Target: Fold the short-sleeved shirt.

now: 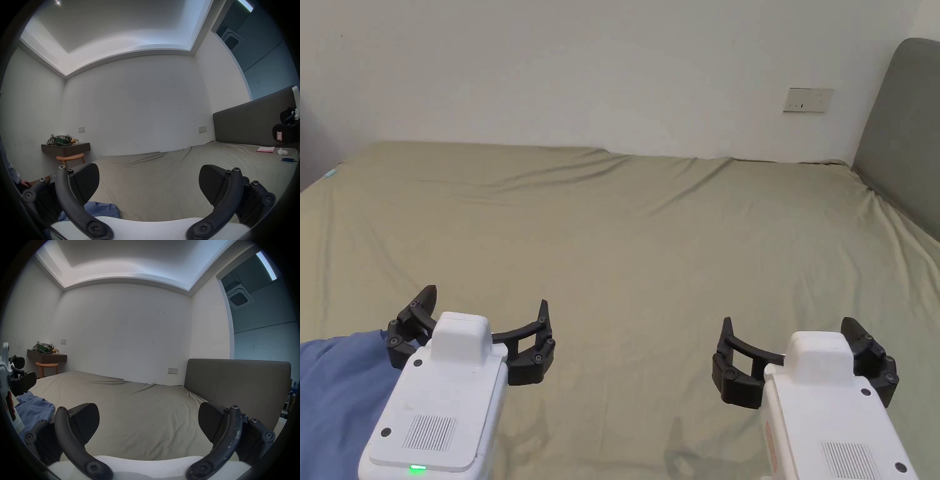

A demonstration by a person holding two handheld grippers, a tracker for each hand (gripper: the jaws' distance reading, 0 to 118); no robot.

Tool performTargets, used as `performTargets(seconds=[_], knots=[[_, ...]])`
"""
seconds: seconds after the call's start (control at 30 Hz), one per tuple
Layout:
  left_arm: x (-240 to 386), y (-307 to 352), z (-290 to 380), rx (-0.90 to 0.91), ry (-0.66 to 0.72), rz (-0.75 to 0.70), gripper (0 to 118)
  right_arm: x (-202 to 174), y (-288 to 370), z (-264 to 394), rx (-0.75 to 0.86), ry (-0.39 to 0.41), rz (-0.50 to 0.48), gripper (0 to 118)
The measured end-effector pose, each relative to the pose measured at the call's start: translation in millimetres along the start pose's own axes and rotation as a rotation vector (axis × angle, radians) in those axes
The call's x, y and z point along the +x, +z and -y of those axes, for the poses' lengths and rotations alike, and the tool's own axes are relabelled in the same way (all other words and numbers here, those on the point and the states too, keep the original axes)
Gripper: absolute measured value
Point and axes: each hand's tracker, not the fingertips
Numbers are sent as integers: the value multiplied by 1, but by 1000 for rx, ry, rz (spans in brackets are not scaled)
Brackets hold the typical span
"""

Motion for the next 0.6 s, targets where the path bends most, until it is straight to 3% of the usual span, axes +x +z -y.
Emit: performTargets(seconds=[0.5,0.57,0.6], knots=[[0,0,-1,6,0,9,118,3,0,0,-5,-10,8,118],[1,1,-2,10,4,11,112,3,0,-1,-6,-9,6,118],[1,2,-2,9,5,13,103,3,0,0,-10,-7,3,112]])
